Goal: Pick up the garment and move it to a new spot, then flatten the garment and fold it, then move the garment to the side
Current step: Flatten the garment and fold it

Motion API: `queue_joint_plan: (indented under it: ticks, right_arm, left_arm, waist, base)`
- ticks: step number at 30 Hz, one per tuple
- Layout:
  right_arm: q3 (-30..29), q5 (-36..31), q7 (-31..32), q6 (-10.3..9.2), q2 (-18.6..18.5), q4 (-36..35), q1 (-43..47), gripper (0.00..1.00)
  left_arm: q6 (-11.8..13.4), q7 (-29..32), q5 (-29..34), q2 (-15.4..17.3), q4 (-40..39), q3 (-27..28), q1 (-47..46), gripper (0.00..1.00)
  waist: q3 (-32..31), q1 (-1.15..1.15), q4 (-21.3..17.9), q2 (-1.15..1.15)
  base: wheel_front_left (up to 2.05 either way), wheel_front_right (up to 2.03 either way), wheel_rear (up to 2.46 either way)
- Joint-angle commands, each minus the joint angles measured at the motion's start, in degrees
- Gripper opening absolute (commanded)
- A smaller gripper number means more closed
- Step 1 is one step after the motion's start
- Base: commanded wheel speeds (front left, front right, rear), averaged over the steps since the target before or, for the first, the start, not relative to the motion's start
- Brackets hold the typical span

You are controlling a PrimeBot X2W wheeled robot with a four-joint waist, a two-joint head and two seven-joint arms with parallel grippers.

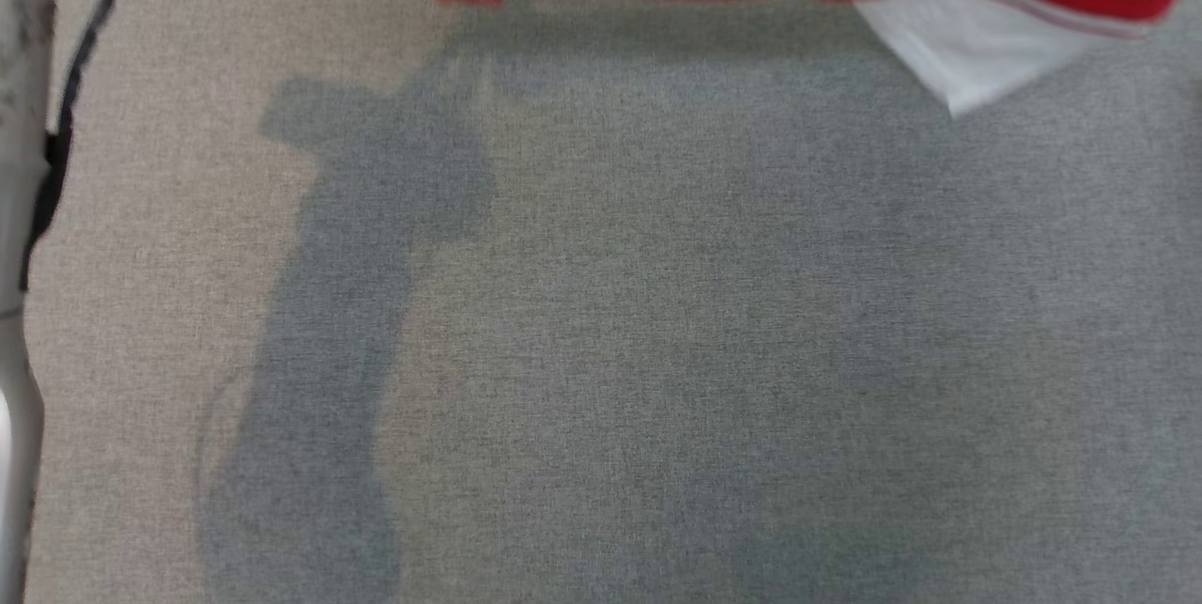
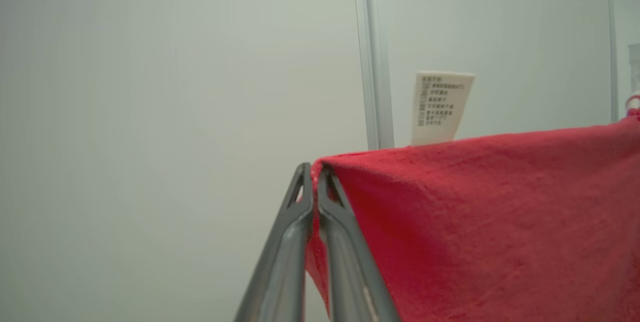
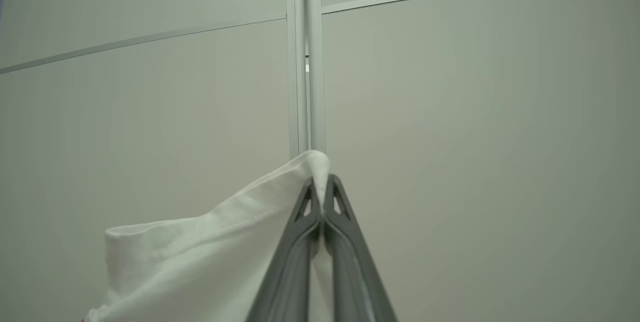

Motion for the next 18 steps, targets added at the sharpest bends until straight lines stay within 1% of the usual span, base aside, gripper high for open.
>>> queue_joint_plan:
  ticks: [1, 4, 8, 12, 17, 18]
  right_arm:
    - [0.6, 0.49, -1.64, 0.01, 0.74, 2.14, -2.4, 0.0]
    - [2.61, 0.97, -4.43, 0.02, 3.71, 8.77, -6.95, 0.0]
    - [5.44, 1.48, -6.25, 0.01, 7.69, 17.86, -8.59, 0.0]
    - [8.55, 2.31, -7.27, 0.02, 11.83, 26.26, -5.49, 0.0]
    - [12.12, 4.6, -8.89, 0.02, 15.55, 33.12, 0.4, 0.0]
    - [13.06, 6.5, -9.48, 0.02, 16.15, 34.63, 3.25, 0.0]
  left_arm:
    - [-0.25, -1.07, -0.29, -0.13, 2.36, 0.21, -2.3, 0.0]
    - [-0.31, -3.39, -0.43, -0.79, 9.15, -0.13, -6.48, 0.0]
    - [-0.33, -5.59, 0.12, -1.36, 18.12, -1.2, -8.55, 0.0]
    - [-0.35, -7.11, -0.2, -3.04, 27.01, -2.49, -6.15, 0.0]
    - [-0.23, -8.69, -2.32, -5.53, 36.0, -1.61, -1.9, 0.0]
    - [-0.23, -9.24, -3.09, -6.23, 38.24, -0.9, -0.06, 0.0]
  waist:
    - [1.11, 0.0, 0.34, 0.0]
    - [1.65, 0.0, -0.13, 0.0]
    - [2.48, 0.0, -0.78, 0.0]
    - [3.18, 0.0, -1.1, 0.0]
    - [4.61, 0.0, -1.47, 0.0]
    - [5.16, 0.0, -1.4, 0.0]
  base:
    - [0.0, 0.0, 0.0]
    - [0.0, 0.0, 0.0]
    - [0.0, 0.0, 0.0]
    - [0.0, 0.0, 0.0]
    - [0.0, 0.0, 0.0]
    - [0.0, 0.0, 0.0]
